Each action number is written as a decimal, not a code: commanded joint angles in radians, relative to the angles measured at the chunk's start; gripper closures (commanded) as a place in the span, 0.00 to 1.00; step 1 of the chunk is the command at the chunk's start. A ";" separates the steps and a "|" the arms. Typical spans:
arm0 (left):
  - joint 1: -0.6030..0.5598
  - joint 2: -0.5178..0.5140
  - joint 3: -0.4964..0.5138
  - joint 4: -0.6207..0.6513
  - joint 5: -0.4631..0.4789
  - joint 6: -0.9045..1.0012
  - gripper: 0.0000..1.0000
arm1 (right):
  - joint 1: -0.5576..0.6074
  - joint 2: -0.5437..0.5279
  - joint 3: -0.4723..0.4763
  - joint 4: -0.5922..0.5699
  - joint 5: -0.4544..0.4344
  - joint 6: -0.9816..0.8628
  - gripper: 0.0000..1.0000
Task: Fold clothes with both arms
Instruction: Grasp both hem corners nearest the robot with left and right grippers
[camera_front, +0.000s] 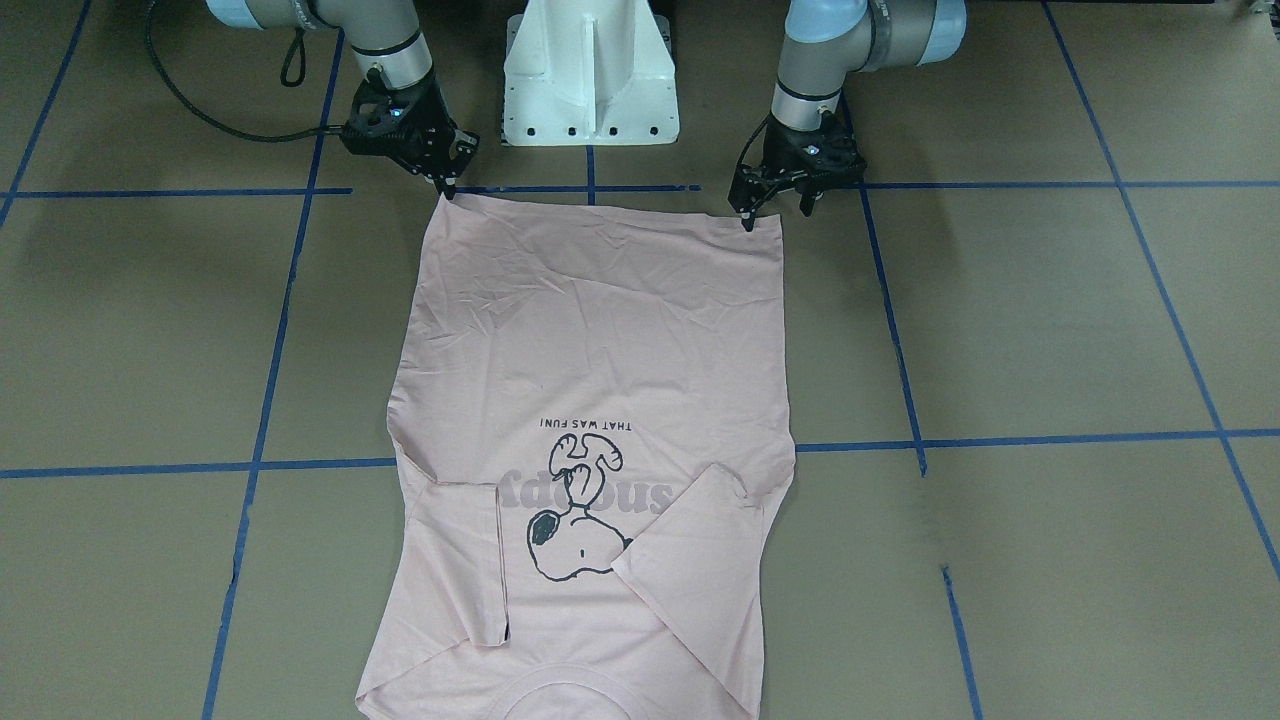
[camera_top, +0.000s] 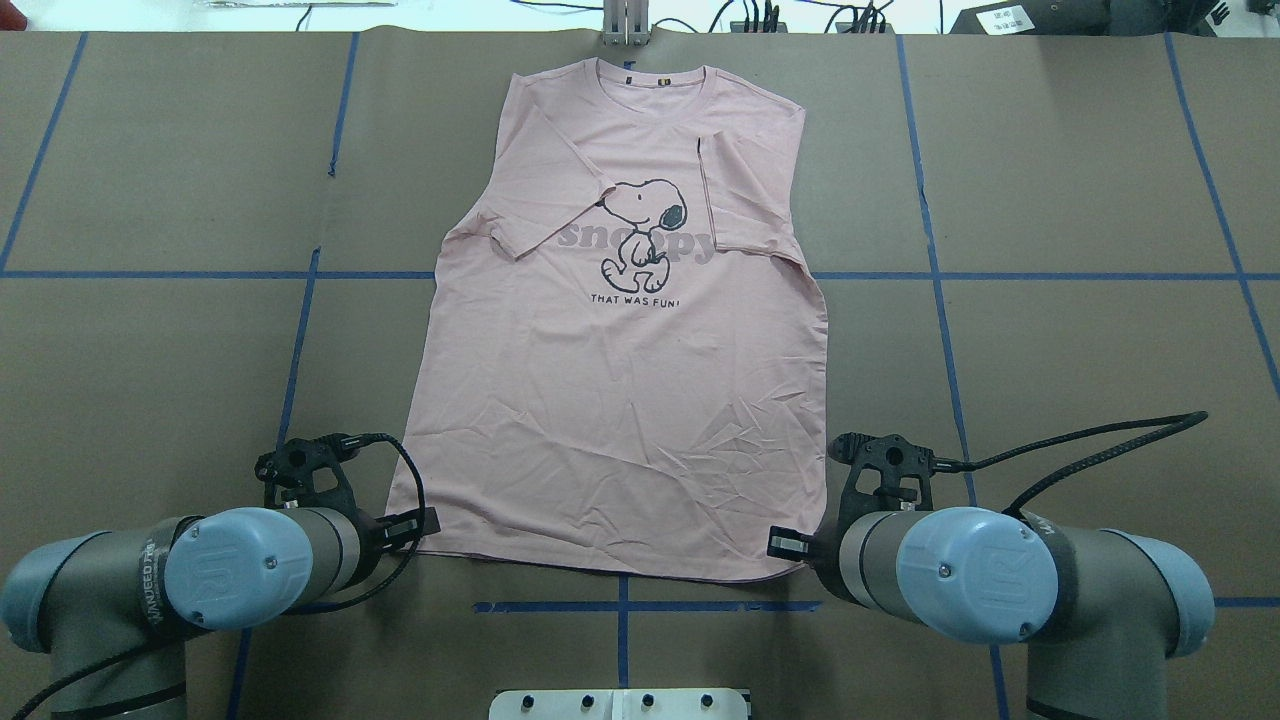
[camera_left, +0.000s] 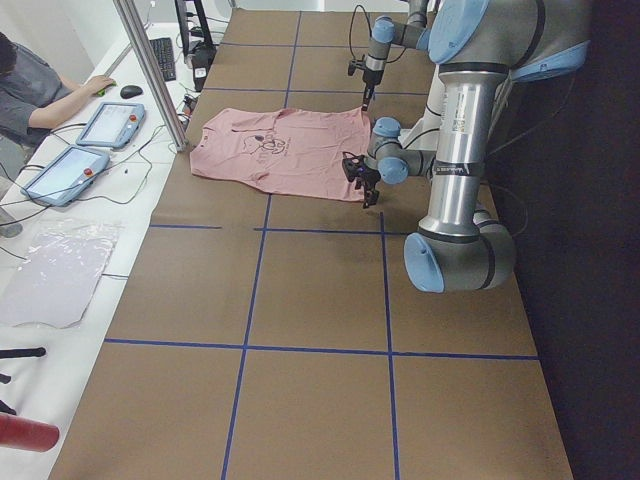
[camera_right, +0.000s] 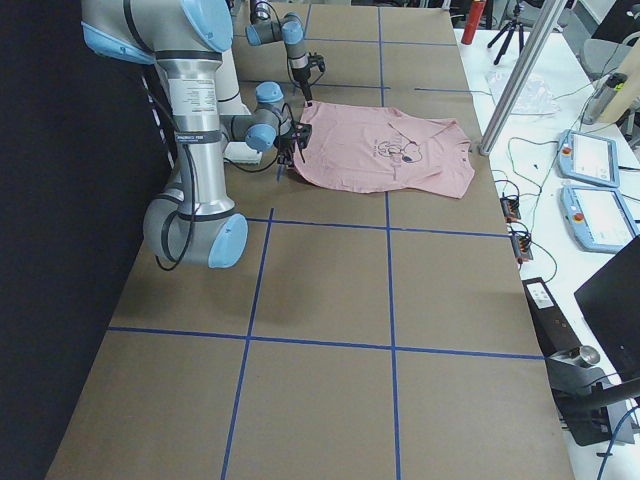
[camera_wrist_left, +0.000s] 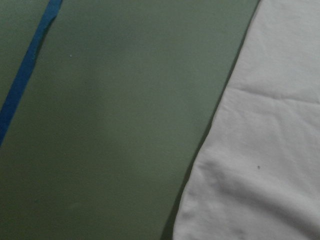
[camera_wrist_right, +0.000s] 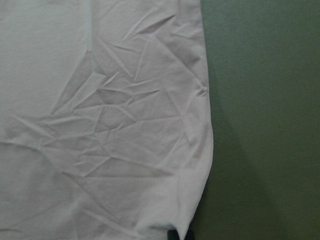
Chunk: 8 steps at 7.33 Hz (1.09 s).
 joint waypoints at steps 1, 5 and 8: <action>0.000 -0.003 0.001 0.003 0.000 -0.008 0.51 | 0.001 -0.005 0.004 0.000 0.000 0.000 1.00; 0.000 -0.004 -0.013 0.003 0.002 -0.008 1.00 | 0.001 -0.004 0.004 0.000 0.000 0.000 1.00; -0.009 0.002 -0.126 0.003 0.000 -0.006 1.00 | 0.012 -0.058 0.062 0.000 0.012 -0.002 1.00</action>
